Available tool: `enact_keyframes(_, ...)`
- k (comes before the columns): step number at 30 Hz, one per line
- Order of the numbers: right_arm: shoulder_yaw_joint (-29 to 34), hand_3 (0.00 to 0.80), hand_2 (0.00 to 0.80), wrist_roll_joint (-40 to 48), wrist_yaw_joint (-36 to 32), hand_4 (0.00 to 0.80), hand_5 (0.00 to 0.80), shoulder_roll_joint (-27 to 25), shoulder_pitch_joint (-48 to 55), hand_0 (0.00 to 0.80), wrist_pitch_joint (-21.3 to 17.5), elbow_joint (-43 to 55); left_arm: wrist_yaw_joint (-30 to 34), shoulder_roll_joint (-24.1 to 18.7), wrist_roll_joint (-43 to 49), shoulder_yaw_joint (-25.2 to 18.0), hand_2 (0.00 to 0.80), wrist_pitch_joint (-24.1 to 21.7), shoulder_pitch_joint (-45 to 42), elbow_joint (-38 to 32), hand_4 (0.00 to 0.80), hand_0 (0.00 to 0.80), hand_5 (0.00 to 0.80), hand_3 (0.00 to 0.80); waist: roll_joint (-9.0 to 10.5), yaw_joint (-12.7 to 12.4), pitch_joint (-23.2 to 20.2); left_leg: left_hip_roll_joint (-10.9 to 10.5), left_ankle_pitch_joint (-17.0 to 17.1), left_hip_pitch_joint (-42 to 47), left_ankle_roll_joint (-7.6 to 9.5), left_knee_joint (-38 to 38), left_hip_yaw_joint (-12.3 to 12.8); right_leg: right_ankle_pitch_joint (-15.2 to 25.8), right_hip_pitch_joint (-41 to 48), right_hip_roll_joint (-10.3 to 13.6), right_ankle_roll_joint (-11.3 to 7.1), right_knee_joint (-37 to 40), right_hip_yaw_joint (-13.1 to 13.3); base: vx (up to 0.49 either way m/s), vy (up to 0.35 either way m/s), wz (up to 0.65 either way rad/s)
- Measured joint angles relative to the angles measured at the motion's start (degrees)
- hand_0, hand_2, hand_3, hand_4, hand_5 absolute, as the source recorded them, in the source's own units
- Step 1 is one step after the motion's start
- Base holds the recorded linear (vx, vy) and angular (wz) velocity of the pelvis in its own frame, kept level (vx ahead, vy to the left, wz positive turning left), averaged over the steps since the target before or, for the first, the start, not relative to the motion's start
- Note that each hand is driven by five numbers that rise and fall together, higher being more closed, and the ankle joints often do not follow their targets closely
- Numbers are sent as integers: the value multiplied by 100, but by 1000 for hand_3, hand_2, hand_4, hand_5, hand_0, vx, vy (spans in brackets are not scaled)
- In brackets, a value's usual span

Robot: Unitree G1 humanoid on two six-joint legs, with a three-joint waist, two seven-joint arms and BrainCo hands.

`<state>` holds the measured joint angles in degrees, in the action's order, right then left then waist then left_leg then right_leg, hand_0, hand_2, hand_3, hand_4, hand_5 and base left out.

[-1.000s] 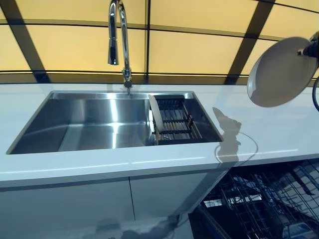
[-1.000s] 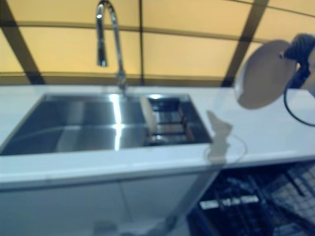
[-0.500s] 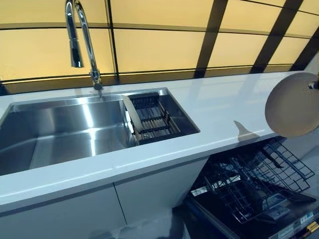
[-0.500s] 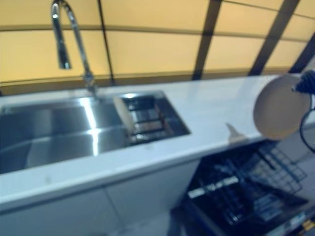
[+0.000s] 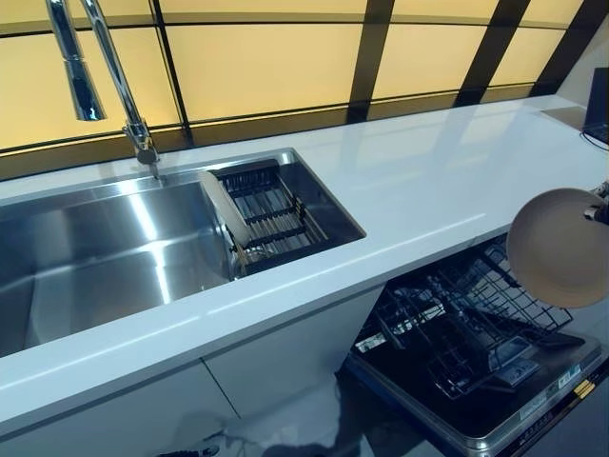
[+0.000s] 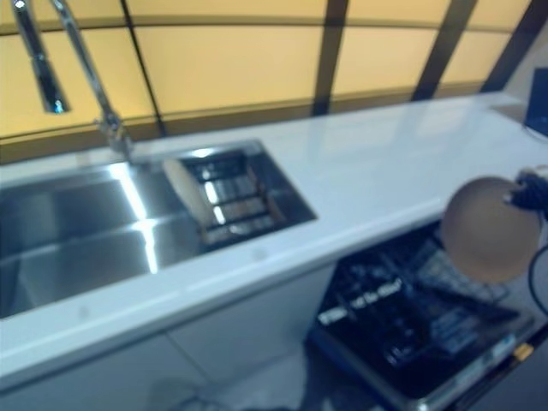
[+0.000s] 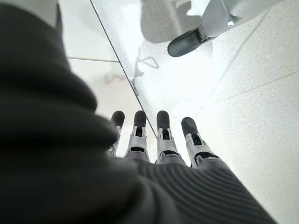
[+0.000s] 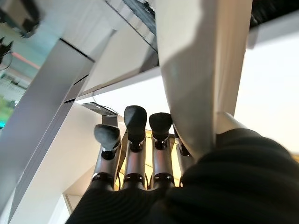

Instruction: Take plates into dishwasher

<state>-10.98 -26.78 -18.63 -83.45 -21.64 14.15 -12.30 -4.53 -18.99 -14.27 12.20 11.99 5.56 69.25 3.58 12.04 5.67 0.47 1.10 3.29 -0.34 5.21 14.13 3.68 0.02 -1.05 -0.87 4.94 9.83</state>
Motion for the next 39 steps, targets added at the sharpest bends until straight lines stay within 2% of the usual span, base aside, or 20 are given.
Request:
enact_keyframes(3, 363, 800, 800, -439, 179, 800, 800, 27, 464, 800, -109, 327, 1, 2, -3, -2, 0, -37, -1, -2, 0, 0, 0, 0, -24, 111, 57, -2, -9, -1, 5, 2, 10, 10, -5, 0, 10, -3, 20, -3, -9, -3)
enact_keyframes(8, 1002, 800, 800, -1059, 460, 800, 800, 319, 1383, 800, -187, 721, 3, 5, -5, -9, 0, -151, 11, -16, 0, 0, 0, 0, -25, 123, 128, 1, -13, 7, 2, 2, 29, 3, -5, -1, -4, 3, 30, -28, -37, -2)
enact_keyframes(19, 1094, 800, 800, -1821, 1425, 800, 800, 1276, 1748, 800, -118, 885, 43, 92, -13, -2, 0, -167, 2, -31, 0, 0, 0, 0, -139, 119, 252, 10, -13, 13, -1, 1, 55, 8, -7, -7, -6, 12, 49, -2, -12, -1)
enact_keyframes(24, 845, 800, 800, -2457, 1829, 800, 800, 1659, 1730, 800, 219, 761, 40, 195, -19, 3, 0, -161, -14, -65, 0, 0, 0, 0, -230, 103, 305, 15, -13, 7, 0, 0, 39, 8, -6, -4, -6, 13, 42, -3, -8, 0)
enact_keyframes(29, 504, 800, 800, -2879, 2340, 800, 800, 1932, 1630, 800, 627, 153, 41, 259, -16, 7, 0, -142, -42, -132, 0, 0, 0, 0, -293, 92, 340, 32, -9, 3, 4, -1, -5, 7, 5, 6, -7, 18, -23, -2, -34, 4)
enact_keyframes(36, 59, 800, 800, -2911, 2436, 800, 800, 2103, 1278, 800, 879, -412, 41, 274, -18, 12, 0, -106, -46, -262, 0, 0, 0, 0, -412, 60, 321, 34, -6, -1, 8, 0, -31, 6, 7, 12, -7, 20, -102, 2, -6, 1)
enact_keyframes(39, -116, 800, 800, -3104, 2438, 800, 800, 2167, 1202, 800, 968, -595, 42, 287, -17, 14, 0, -105, -27, -281, 0, 0, 0, 0, -447, -39, 303, 37, -4, -6, 7, -8, -39, 6, 5, 11, -6, 21, -116, -1, -8, 1)
